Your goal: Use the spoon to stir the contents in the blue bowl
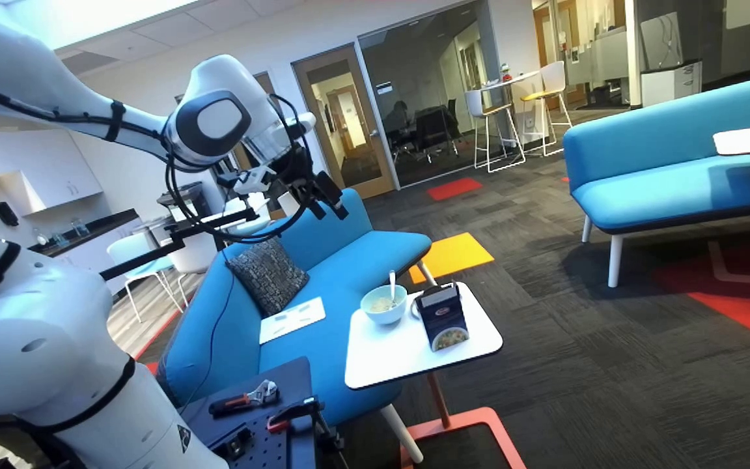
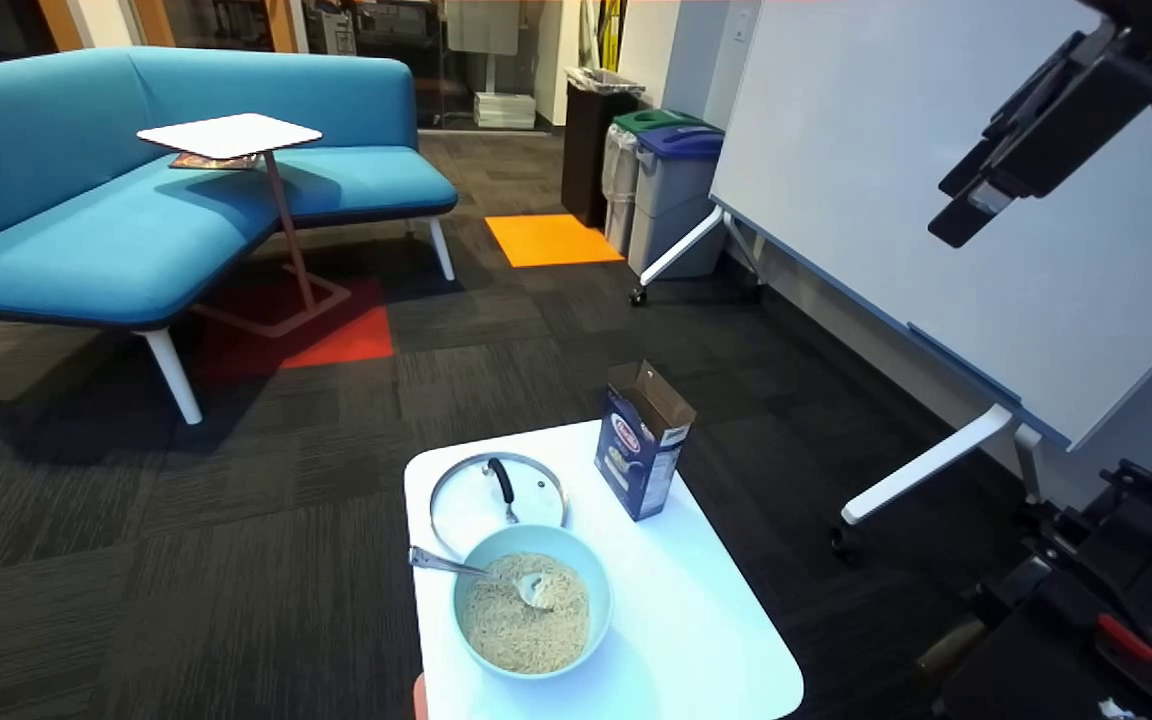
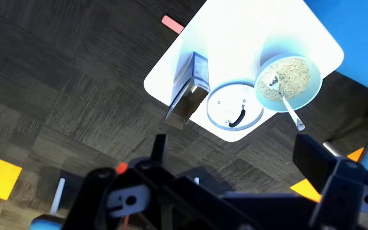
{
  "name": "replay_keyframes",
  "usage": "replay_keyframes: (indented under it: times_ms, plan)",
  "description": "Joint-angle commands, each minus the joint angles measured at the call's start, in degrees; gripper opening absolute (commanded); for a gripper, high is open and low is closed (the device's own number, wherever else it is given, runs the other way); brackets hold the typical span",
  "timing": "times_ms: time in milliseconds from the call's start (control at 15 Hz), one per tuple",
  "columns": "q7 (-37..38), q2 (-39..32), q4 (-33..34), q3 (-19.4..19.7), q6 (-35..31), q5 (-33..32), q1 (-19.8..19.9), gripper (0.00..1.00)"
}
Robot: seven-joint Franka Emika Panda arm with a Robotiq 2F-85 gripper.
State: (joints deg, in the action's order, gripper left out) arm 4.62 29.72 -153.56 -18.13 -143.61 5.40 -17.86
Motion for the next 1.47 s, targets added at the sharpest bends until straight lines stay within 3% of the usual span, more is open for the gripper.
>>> replay_keyframes:
  times_ms: [0,400,467,600,800,1067,1267,1400]
  plan:
    - [0.5,-0.2,0.0,0.6,0.1,-0.5,-0.7,1.0]
    - [0.8,-2.0,0.7,2.3,-1.1,1.8,-1.0,1.0]
    - [0.5,-5.4,1.8,3.7,-2.8,5.9,-2.6,1.0]
    - [4.8,-10.5,4.0,2.2,-3.7,9.0,-1.6,1.0]
    - [14.6,-19.2,8.4,-1.4,-3.5,8.9,0.3,1.0]
    - [25.1,-32.3,17.2,-3.5,-3.0,11.4,-1.3,1.0]
    - [23.5,-42.4,25.3,-4.7,-4.6,20.0,-3.4,1.0]
    - [18.6,-47.4,30.1,-6.8,-7.6,27.4,-3.8,1.0]
